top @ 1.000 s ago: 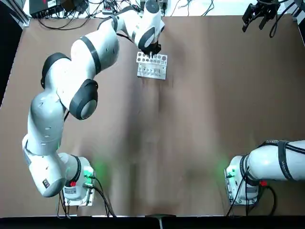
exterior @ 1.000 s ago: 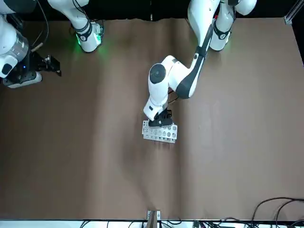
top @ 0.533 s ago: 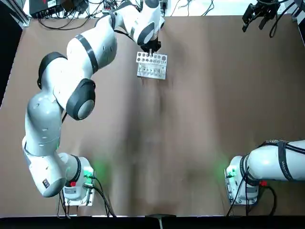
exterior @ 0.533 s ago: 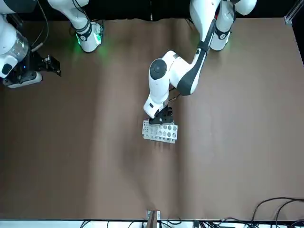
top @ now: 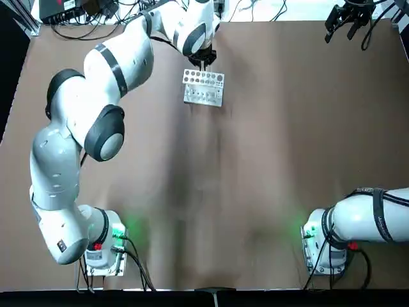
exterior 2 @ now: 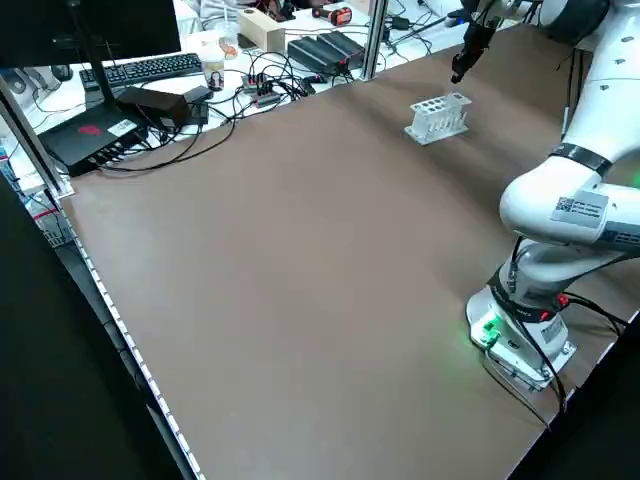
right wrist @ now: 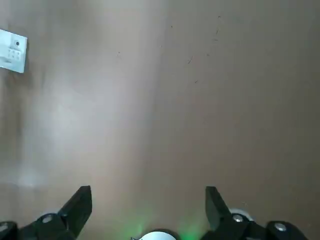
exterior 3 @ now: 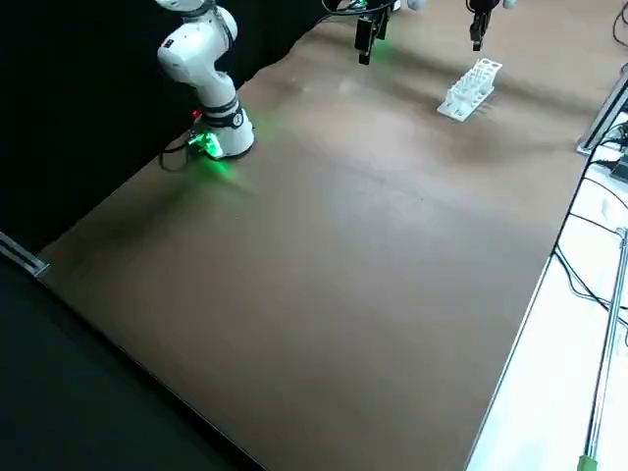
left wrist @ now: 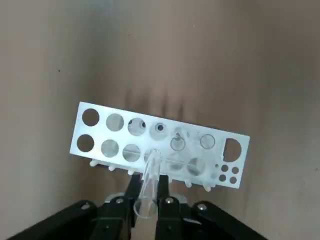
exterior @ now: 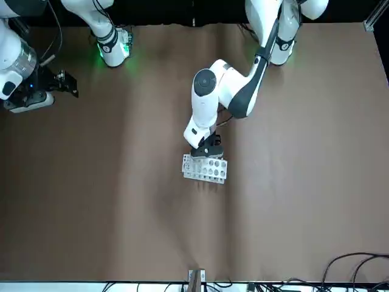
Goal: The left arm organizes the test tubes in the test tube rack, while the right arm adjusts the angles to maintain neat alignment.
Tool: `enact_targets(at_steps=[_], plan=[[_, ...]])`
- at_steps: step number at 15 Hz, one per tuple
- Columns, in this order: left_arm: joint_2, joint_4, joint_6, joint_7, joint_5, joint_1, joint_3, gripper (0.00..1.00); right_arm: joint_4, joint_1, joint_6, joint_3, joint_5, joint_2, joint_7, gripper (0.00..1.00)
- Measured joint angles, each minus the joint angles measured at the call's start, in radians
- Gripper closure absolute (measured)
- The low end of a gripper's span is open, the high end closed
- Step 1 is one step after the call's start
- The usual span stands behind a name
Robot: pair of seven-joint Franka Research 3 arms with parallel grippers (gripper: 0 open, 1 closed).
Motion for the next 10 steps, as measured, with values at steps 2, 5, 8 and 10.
enact_targets(at_steps=[2, 5, 8, 10], plan=[[-0.009, 0.0, 0.0, 0.0, 0.0, 0.005, 0.0, 0.82, 0.0, 0.0, 0.0, 0.0, 0.0, 0.0, 0.0, 0.0], [-0.031, 0.001, -0.012, 0.0, -0.001, 0.013, 0.0, 0.82, 0.0, 0.0, 0.0, 0.0, 0.0, 0.0, 0.0, 0.0], [-0.047, 0.001, -0.025, 0.0, -0.001, 0.014, 0.0, 0.82, 0.0, 0.0, 0.0, 0.0, 0.0, 0.0, 0.0, 0.0], [-0.05, 0.001, -0.026, 0.0, -0.001, 0.014, 0.0, 0.82, 0.0, 0.0, 0.0, 0.0, 0.0, 0.0, 0.0, 0.0]])
